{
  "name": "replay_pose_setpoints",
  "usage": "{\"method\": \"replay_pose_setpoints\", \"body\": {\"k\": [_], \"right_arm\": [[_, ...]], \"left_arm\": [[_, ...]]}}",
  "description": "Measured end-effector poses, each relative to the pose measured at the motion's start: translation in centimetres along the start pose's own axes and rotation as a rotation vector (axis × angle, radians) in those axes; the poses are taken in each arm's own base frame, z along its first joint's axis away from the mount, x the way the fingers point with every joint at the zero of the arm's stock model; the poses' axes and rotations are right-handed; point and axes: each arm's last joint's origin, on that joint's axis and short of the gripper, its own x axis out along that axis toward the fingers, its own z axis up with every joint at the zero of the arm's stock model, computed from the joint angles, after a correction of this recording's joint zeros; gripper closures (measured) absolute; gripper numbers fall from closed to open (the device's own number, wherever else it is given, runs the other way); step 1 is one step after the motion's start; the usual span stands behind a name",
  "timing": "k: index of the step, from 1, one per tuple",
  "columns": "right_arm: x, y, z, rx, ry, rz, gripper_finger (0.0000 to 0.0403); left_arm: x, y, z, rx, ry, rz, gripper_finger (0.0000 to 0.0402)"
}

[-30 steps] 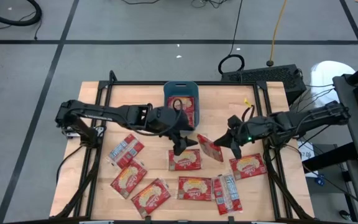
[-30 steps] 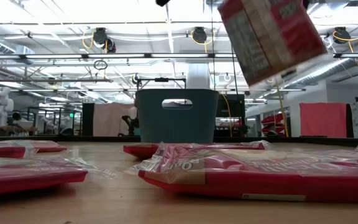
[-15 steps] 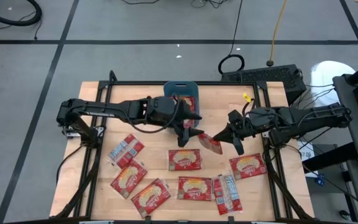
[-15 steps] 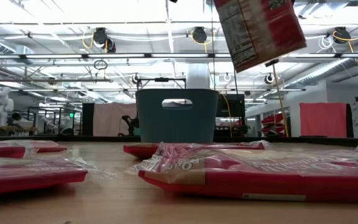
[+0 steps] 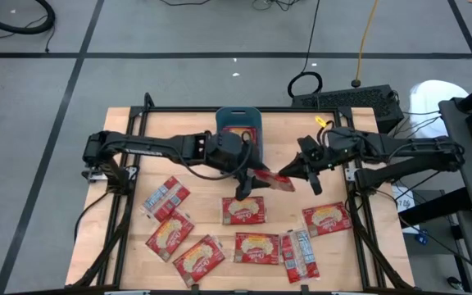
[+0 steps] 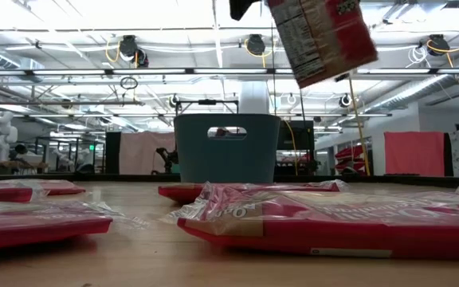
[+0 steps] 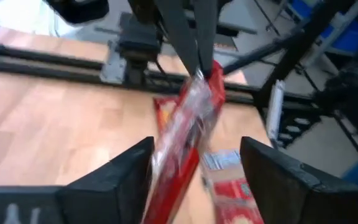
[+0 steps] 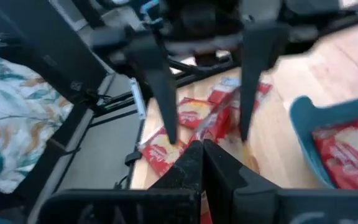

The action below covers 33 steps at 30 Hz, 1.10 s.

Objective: Sort popcorn bags into baskets
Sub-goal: Put the red popcorn bag into the blue bin

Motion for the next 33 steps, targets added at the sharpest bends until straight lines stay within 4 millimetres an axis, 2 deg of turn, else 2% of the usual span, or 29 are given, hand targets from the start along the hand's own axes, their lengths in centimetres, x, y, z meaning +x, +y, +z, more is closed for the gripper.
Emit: {"method": "replay_pose_setpoints", "body": {"k": [4, 11, 14, 17, 20, 22, 26, 29, 31, 33], "right_arm": [[-0.1, -0.3, 0.3, -0.008, -0.02, 0.01, 0.0403], [-0.3, -0.9, 0.7, 0.0, -0.041, -0.018, 0.0403], [-0.3, -0.9, 1.0, -0.004, -0.08, -0.03, 0.0398], [-1.0, -0.6, 2.1, 0.008, -0.172, -0.076, 0.0372], [-2.0, 0.2, 3.9, -0.002, -0.267, -0.128, 0.0331], [-2.8, 0.9, 5.2, -0.025, -0.311, -0.15, 0.0302], [-4.0, 2.1, 7.8, -0.046, -0.4, -0.187, 0.0255], [-4.3, 2.9, 9.5, -0.063, -0.414, -0.189, 0.0234], [-3.3, 3.2, 10.0, -0.081, -0.348, -0.2, 0.0228], [-2.4, 3.6, 10.4, -0.108, -0.291, -0.229, 0.0226]], "left_arm": [[0.7, 0.5, -0.4, 0.021, 0.006, 0.041, 0.0207], [1.0, 0.6, -0.5, 0.064, 0.007, 0.054, 0.0339], [0.8, 0.7, -0.3, 0.063, 0.001, 0.059, 0.0381], [0.2, 0.9, 0.1, 0.053, -0.018, 0.064, 0.0381], [-1.4, 0.8, 0.8, 0.096, -0.035, 0.069, 0.0363], [-3.0, 0.5, 1.9, 0.156, -0.086, 0.068, 0.036], [-6.1, -0.2, 3.3, 0.297, -0.155, 0.056, 0.038], [-8.3, -0.7, 3.9, 0.439, -0.17, 0.061, 0.0382], [-9.7, -1.0, 3.9, 0.548, -0.143, 0.074, 0.038], [-10.4, -1.0, 3.6, 0.609, -0.105, 0.087, 0.0367]]}}
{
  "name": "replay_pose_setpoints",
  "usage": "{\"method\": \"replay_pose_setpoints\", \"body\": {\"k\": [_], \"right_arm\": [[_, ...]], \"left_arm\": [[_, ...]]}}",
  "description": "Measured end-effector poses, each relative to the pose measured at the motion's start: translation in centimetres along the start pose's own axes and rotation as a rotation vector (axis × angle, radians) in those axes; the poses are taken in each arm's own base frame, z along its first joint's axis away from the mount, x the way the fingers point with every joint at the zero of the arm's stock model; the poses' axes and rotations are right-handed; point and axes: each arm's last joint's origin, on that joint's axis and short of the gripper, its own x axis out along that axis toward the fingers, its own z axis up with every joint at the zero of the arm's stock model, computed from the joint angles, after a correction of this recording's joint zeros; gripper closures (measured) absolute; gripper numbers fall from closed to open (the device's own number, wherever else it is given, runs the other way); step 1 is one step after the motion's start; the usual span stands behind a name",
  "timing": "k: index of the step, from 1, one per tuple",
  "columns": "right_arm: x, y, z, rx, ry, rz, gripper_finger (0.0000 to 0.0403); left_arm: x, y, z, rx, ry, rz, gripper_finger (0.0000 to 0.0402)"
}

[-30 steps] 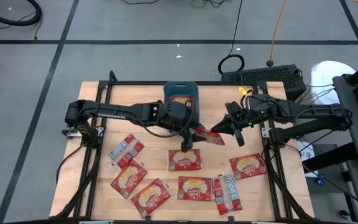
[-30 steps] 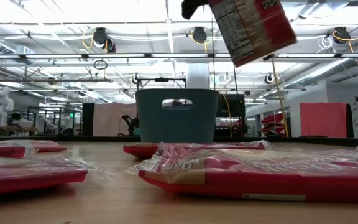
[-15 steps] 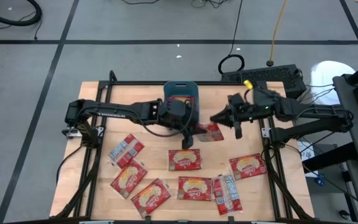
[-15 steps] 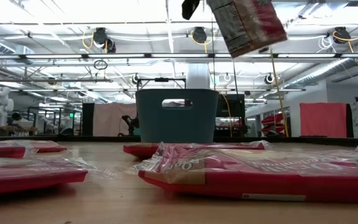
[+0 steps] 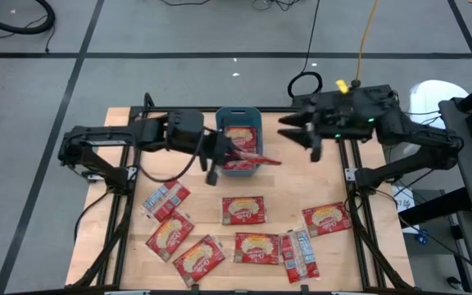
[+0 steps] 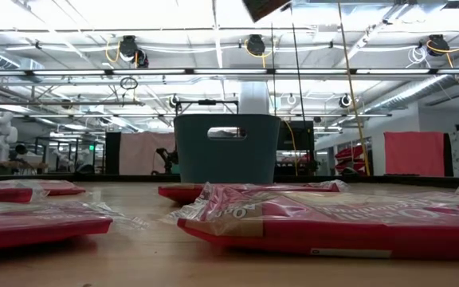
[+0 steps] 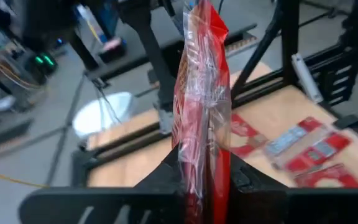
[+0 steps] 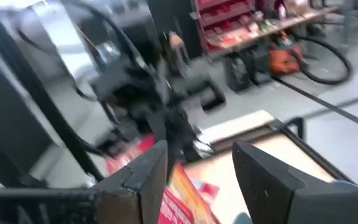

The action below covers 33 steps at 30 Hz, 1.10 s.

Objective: Sort popcorn bags into baskets
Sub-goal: Put the red popcorn bag into the blue bin

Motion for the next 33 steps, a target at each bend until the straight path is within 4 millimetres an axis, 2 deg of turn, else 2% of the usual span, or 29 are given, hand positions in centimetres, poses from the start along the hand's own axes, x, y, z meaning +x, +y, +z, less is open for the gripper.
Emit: {"method": "replay_pose_setpoints", "body": {"k": [3, 6, 9, 12, 18, 23, 28, 33], "right_arm": [[2.2, 0.9, -0.6, -0.067, 0.081, -0.029, 0.0225], [4.2, 1.4, -1.0, -0.102, 0.102, -0.05, 0.0225], [5.4, 1.7, -1.4, -0.135, 0.119, -0.049, 0.0224], [6.2, 1.5, -2.1, -0.168, 0.169, -0.06, 0.0224], [6.4, 0.3, -2.9, -0.237, 0.273, -0.124, 0.0206], [5.9, -1.0, -2.3, -0.263, 0.249, -0.194, 0.0183], [5.1, -2.2, -1.7, -0.265, 0.253, -0.236, 0.0172], [4.7, -2.6, -1.7, -0.267, 0.269, -0.252, 0.0172]], "left_arm": [[-1.1, 0.1, -0.3, 0.048, 0.064, 0.012, 0.0354], [-2.2, 0.7, -0.3, 0.059, 0.064, 0.039, 0.0366], [-3.2, 1.4, -1.2, 0.018, 0.144, 0.041, 0.0383], [-3.5, 2.2, -2.2, -0.042, 0.209, 0.057, 0.0383], [-4.1, 3.6, -2.2, -0.014, 0.162, 0.102, 0.0366], [-4.5, 5.7, -2.3, -0.057, 0.072, 0.137, 0.0382], [-5.1, 7.3, -2.3, -0.08, -0.004, 0.173, 0.0378], [-5.2, 8.3, -2.9, -0.095, -0.023, 0.153, 0.037]]}}
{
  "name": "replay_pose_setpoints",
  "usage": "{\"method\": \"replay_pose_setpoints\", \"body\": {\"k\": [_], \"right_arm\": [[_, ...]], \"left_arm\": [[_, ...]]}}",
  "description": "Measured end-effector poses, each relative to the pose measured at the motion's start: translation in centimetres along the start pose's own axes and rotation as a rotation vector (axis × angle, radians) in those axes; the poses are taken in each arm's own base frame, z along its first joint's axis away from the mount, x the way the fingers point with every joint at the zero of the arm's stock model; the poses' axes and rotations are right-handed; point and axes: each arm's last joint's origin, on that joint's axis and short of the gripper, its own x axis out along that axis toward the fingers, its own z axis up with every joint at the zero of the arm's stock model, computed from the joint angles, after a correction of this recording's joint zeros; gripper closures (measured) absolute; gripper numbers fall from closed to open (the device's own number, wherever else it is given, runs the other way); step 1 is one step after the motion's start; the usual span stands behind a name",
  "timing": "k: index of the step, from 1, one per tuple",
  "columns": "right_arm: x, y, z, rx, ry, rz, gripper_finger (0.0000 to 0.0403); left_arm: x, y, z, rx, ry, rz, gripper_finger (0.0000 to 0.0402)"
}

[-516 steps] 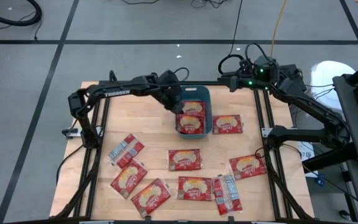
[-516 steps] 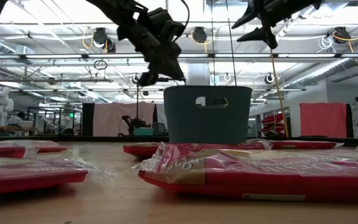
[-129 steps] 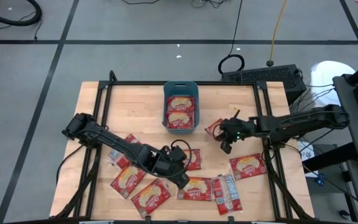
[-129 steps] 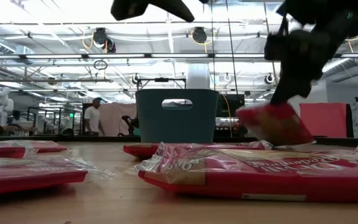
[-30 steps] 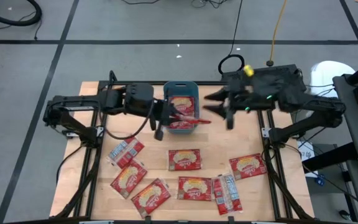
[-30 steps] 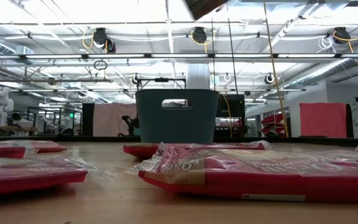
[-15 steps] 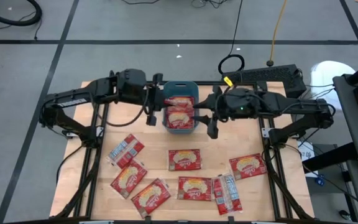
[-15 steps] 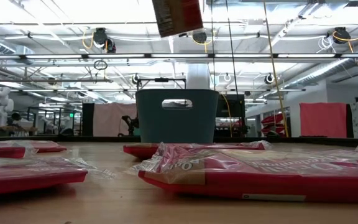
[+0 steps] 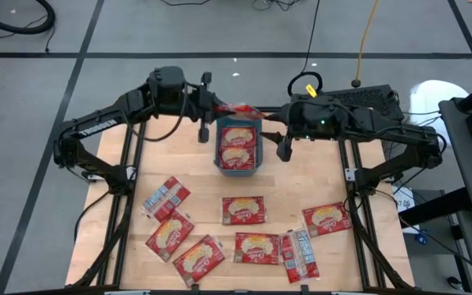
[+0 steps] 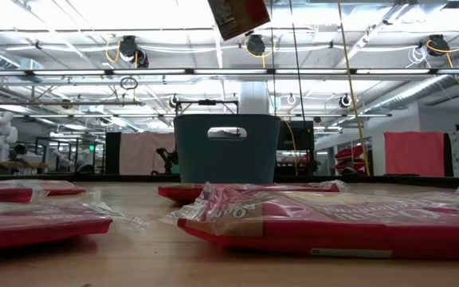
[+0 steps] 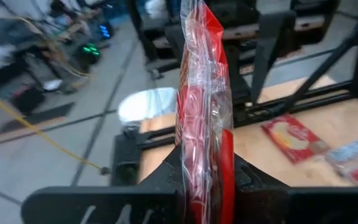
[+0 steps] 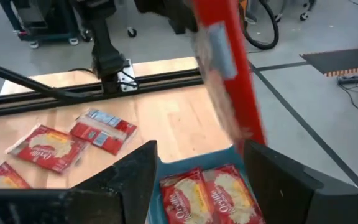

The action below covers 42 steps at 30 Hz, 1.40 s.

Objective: Sort popcorn bags into baskets
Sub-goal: Put the red popcorn bag into the blue bin

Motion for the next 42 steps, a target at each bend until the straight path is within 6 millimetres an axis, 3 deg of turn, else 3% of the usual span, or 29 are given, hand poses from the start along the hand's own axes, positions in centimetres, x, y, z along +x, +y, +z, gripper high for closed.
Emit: {"method": "replay_pose_setpoints", "body": {"k": [7, 15, 20, 25, 29, 37, 42], "right_arm": [[-0.2, 0.9, 0.0, 0.013, -0.012, -0.041, 0.0166], [-0.4, 3.4, 0.0, 0.053, -0.047, -0.037, 0.0127], [0.2, 4.7, -0.4, 0.063, -0.042, -0.128, 0.0131], [-0.4, 4.9, -0.2, 0.059, -0.065, -0.102, 0.0144], [-0.1, 4.5, -0.1, 0.06, -0.056, -0.05, 0.0182], [0.4, 3.1, 0.5, 0.037, -0.082, -0.032, 0.0314], [0.8, 1.9, 0.9, 0.018, -0.105, -0.002, 0.0369]], "left_arm": [[0.8, -0.1, -1.1, -0.064, -0.064, -0.071, 0.0383], [2.1, -1.7, -1.4, -0.109, -0.167, -0.093, 0.0364], [2.5, -2.4, -1.4, -0.109, -0.19, -0.111, 0.0381], [2.9, -2.7, -2.1, -0.105, -0.166, -0.117, 0.0374], [2.8, -2.6, -1.7, -0.101, -0.205, -0.107, 0.0357], [2.8, -2.7, -1.3, -0.079, -0.236, -0.1, 0.0352], [2.8, -2.8, -1.2, -0.09, -0.243, -0.099, 0.0351]]}}
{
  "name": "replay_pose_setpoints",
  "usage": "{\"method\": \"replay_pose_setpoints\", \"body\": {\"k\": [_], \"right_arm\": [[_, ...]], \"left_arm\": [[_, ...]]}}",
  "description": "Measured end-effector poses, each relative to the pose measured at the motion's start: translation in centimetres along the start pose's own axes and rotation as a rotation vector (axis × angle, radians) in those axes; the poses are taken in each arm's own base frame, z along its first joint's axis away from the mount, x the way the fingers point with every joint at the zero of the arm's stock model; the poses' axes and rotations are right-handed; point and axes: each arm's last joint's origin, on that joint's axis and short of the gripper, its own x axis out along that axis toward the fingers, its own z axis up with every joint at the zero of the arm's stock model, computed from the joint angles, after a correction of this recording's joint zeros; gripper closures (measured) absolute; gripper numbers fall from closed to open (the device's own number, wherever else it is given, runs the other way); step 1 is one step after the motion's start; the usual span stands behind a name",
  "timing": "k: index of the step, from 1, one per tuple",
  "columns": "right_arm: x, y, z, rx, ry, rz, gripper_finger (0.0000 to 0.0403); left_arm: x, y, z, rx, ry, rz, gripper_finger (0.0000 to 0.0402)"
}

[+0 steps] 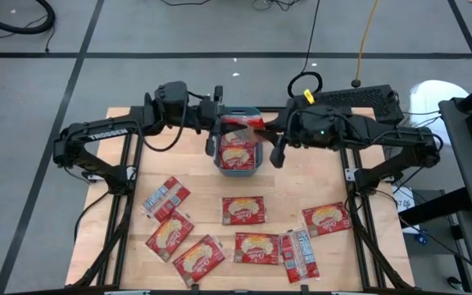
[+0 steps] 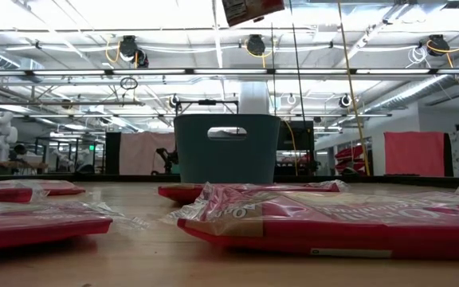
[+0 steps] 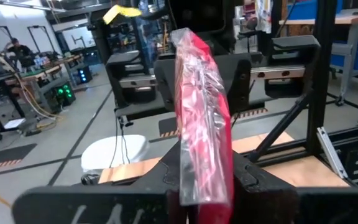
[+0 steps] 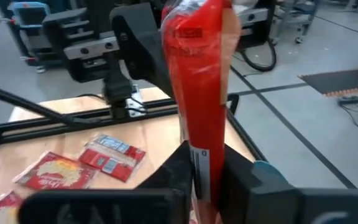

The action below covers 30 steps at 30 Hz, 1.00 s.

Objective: Sort popcorn bags into baskets
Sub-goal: Put the red popcorn bag into the blue bin

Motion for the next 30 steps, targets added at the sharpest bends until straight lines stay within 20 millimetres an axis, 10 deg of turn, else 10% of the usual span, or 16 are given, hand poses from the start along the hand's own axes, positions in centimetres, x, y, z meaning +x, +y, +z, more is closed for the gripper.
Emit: {"method": "replay_pose_setpoints", "body": {"k": [8, 18, 30], "right_arm": [[0.0, -1.3, 0.0, 0.013, 0.016, -0.007, 0.0376], [-1.9, -1.7, 0.4, -0.03, -0.017, -0.054, 0.0386], [0.2, 1.4, 1.5, -0.832, -0.123, -0.165, 0.0373]], "left_arm": [[0.0, 0.4, -0.1, -0.18, 0.028, 0.141, 0.0327], [-3.9, -0.1, 2.2, -0.285, 0.039, 0.347, 0.015], [-11.8, -2.2, 2.2, -0.674, 0.28, 0.553, 0.0141]]}}
